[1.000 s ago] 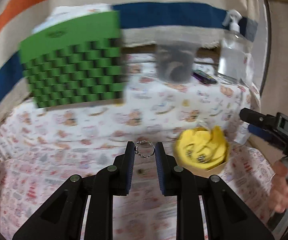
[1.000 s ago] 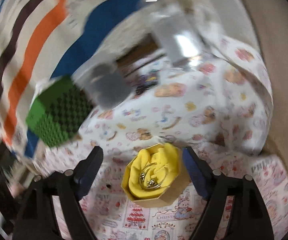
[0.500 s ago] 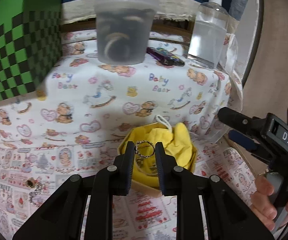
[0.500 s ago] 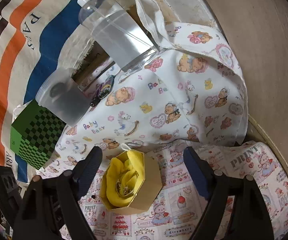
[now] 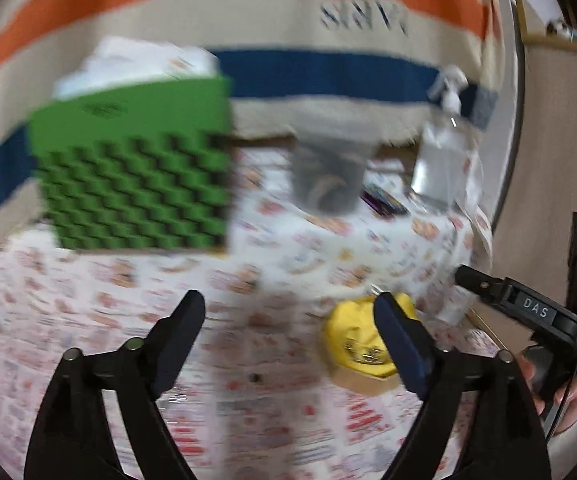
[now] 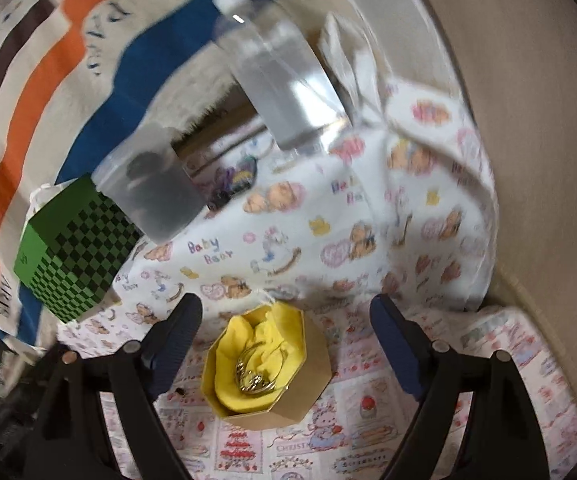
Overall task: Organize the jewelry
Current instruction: 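Move the left gripper over the box and open it to drop the ring, then move the left gripper back to the table and grasp the small silver ring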
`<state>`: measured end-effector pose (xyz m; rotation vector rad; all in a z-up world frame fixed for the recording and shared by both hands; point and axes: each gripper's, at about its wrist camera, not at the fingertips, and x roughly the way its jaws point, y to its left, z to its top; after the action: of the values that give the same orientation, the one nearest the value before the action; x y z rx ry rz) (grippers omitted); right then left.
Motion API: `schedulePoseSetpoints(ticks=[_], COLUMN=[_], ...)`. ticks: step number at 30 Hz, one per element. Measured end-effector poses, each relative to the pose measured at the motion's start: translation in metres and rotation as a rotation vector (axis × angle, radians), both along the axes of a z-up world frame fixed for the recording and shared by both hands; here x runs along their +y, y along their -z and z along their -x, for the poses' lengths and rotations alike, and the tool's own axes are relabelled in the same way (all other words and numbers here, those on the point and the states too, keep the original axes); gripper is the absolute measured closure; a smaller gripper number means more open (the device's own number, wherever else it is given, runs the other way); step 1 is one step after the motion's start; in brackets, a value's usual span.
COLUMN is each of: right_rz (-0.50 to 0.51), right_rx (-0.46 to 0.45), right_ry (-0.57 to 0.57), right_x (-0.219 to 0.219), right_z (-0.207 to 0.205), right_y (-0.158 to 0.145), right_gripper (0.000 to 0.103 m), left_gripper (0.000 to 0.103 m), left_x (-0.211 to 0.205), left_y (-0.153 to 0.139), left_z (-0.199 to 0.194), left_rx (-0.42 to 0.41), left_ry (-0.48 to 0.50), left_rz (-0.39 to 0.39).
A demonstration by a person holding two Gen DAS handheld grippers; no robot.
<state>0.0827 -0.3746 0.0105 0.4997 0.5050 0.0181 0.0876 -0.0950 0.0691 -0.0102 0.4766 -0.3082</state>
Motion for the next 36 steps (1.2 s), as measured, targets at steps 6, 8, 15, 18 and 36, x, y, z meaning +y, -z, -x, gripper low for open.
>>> schedulePoseSetpoints(ticks=[6, 8, 15, 18, 36], right_rz=[0.021, 0.062, 0.116, 0.123, 0.215], right_rx=[-0.083, -0.062, -0.056, -0.071, -0.096], right_ry=[-0.007, -0.023, -0.060, -0.072, -0.004], right_x=[0.013, 0.025, 0.047, 0.051, 0.063], right_z=[0.013, 0.008, 0.006, 0.009, 0.014], right_y=[-0.010, -0.006, 0.002, 0.001, 0.002], right_gripper=[0.014, 0.013, 0.012, 0.010, 0.000], left_gripper=[0.003, 0.003, 0.003, 0.003, 0.050], left_x=[0.051, 0.062, 0.089, 0.095, 0.077], left_y=[-0.001, 0.005, 0.023, 0.031, 0.090], left_z=[0.022, 0.022, 0.015, 0.009, -0.035], left_rx=[-0.112, -0.107, -0.115, -0.095, 0.297], left_ry=[-0.104, -0.126, -0.259, -0.278, -0.287], left_rz=[-0.036, -0.025, -0.012, -0.040, -0.199])
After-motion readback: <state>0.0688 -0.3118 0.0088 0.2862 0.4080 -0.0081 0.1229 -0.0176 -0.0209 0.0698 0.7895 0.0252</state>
